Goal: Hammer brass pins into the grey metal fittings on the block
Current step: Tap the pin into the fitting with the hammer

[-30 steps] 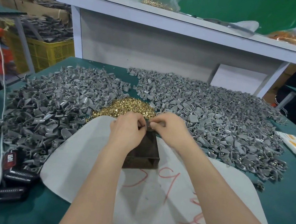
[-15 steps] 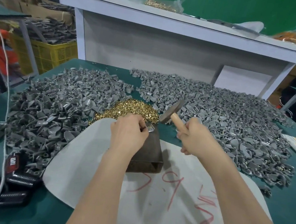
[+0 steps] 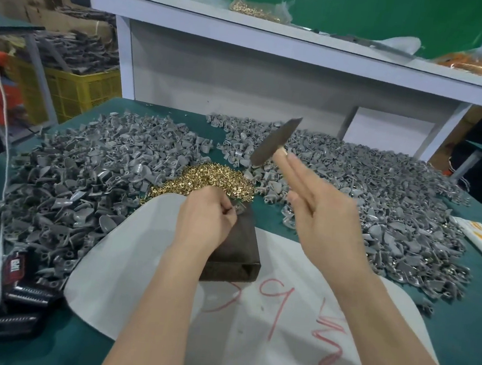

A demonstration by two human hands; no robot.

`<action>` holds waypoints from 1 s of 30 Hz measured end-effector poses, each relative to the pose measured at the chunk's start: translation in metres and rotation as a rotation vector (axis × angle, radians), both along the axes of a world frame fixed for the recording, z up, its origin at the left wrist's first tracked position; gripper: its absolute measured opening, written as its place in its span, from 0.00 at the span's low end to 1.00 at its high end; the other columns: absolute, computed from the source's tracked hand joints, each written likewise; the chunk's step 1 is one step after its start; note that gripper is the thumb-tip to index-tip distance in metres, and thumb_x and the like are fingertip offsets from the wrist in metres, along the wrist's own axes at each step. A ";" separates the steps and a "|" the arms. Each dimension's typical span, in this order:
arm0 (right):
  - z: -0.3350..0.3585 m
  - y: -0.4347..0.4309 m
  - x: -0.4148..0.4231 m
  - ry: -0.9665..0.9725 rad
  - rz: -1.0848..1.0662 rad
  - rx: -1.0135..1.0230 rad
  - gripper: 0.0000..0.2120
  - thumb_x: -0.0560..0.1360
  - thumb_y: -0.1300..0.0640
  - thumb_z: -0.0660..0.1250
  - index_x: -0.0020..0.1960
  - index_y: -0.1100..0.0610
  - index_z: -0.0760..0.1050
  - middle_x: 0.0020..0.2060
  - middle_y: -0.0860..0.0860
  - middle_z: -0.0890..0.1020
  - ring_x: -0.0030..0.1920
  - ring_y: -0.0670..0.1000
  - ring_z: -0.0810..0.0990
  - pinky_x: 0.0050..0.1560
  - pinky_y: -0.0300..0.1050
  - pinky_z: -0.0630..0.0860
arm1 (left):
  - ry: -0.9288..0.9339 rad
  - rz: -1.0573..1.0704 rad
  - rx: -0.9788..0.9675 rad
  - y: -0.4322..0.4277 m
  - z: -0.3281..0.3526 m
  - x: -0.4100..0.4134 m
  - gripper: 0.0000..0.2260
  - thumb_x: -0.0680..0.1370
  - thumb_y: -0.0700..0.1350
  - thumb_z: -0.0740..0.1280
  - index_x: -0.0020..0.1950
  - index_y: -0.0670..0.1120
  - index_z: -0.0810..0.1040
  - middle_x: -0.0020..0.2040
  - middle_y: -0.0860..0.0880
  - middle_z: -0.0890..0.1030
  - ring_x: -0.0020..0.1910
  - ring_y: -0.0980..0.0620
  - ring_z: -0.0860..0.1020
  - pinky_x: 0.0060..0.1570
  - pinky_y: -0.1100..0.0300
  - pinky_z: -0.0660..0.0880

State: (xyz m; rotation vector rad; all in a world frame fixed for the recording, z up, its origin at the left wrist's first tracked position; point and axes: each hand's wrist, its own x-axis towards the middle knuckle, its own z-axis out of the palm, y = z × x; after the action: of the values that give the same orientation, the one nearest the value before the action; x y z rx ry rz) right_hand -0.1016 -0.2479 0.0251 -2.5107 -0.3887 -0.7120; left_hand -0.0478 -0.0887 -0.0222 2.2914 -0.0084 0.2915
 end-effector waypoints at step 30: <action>-0.054 -0.009 0.053 0.577 -0.420 -0.291 0.13 0.79 0.50 0.59 0.56 0.57 0.75 0.53 0.55 0.70 0.47 0.57 0.75 0.51 0.51 0.74 | -0.017 -0.030 0.005 -0.002 0.000 -0.001 0.03 0.76 0.43 0.68 0.44 0.50 0.78 0.45 0.52 0.79 0.44 0.53 0.76 0.42 0.60 0.72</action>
State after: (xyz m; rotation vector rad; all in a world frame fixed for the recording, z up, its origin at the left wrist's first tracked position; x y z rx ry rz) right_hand -0.0487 -0.2572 -0.0286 -2.9564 0.2672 -0.0409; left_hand -0.0487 -0.0911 -0.0222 2.2917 -0.0527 0.2956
